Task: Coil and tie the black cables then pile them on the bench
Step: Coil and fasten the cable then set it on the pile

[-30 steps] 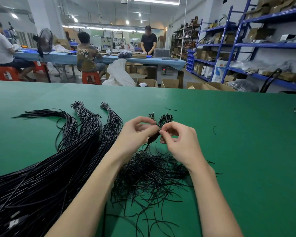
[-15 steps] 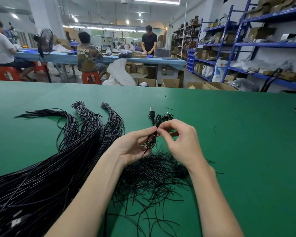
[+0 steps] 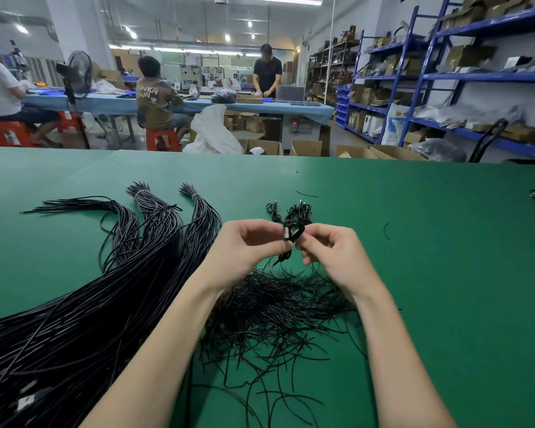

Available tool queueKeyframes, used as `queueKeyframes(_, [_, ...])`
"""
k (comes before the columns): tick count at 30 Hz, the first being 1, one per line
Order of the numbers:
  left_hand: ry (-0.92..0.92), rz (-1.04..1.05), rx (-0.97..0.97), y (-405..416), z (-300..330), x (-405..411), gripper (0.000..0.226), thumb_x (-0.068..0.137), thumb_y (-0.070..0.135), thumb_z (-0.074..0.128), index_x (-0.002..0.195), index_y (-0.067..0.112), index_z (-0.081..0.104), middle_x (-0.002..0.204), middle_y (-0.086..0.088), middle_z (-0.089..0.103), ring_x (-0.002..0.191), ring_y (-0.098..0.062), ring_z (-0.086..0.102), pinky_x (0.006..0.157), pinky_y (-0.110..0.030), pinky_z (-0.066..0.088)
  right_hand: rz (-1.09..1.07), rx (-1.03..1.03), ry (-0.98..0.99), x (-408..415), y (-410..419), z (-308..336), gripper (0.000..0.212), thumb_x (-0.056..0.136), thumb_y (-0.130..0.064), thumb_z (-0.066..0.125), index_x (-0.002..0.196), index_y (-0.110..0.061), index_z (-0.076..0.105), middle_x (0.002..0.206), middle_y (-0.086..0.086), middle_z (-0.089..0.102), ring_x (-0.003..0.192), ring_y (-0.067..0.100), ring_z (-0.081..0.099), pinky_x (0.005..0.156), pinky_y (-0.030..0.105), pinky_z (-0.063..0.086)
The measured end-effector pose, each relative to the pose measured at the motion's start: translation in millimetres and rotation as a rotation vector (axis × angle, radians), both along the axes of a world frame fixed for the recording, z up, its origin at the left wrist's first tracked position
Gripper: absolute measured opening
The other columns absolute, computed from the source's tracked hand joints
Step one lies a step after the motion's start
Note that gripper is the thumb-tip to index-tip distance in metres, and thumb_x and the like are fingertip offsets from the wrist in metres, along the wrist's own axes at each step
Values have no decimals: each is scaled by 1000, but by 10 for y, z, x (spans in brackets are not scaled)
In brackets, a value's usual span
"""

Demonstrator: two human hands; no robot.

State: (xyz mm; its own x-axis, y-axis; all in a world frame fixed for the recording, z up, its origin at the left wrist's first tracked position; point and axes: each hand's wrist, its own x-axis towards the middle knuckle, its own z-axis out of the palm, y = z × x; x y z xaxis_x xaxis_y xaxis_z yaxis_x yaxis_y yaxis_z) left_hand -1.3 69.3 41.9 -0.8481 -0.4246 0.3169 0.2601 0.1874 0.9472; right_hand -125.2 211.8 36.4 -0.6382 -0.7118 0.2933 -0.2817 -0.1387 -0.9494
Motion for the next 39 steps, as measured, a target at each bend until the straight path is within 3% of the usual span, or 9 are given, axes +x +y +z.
queueKeyframes(3, [68,74,-358,49,-1,-12,18,82,6,81,98,13,80,90,5,79,87,-11,75,82,-21,57,101,30,-320,-33,40,13,8,89,-8,72,90,-3,78,70,1,67,57,6,56,55,16,50])
queueKeyframes(6, [43,118,-316,49,-23,-42,18,83,9,81,101,11,79,91,2,79,88,-15,75,86,-27,59,154,-7,-570,-6,44,60,14,75,-11,76,86,-1,78,75,6,71,59,6,61,53,15,53])
queueKeyframes(9, [-64,131,38,-7,-55,-47,18,83,9,79,100,8,75,93,-6,79,90,-20,74,82,-24,58,92,51,-340,47,40,78,9,90,-11,74,99,-10,75,87,1,77,70,10,71,61,19,57])
queueKeyframes(13, [-100,53,339,-63,-40,-35,42,73,14,80,109,-2,69,103,-20,75,87,-24,70,83,-28,59,4,50,33,78,26,118,17,86,-7,80,100,-18,77,94,-1,78,75,17,73,65,23,58])
queueKeyframes(20, [-184,-49,390,-66,-10,-15,50,67,20,82,111,1,70,102,-16,73,86,-20,66,92,-33,53,-54,40,151,79,44,109,7,84,-15,83,87,-22,81,83,-3,78,73,16,73,59,26,58])
queueKeyframes(25, [-191,-76,369,-63,-6,-10,47,67,20,83,109,1,71,103,-15,76,83,-17,70,85,-28,57,-104,23,144,70,33,53,7,85,-23,83,80,-26,79,65,-5,72,50,5,59,47,18,46])
queueKeyframes(32, [-147,-37,317,-18,-24,-32,41,66,18,83,103,2,74,98,-14,77,81,-16,72,77,-24,59,71,-40,-223,82,42,-69,14,88,-23,74,87,-9,76,73,2,70,65,10,65,46,19,46])
queueKeyframes(36, [-141,-60,346,0,-46,-49,29,66,17,82,93,8,77,93,-11,77,78,-15,72,78,-23,59,62,-61,-303,63,18,-109,25,76,-32,74,84,-9,74,73,2,69,60,9,63,44,17,43])
queueKeyframes(39, [-154,-23,233,5,-48,-43,28,66,23,83,92,12,79,94,-8,78,82,-13,72,80,-23,58,118,12,-558,49,-1,-112,21,80,-27,74,84,-7,69,70,1,65,54,4,60,40,13,41])
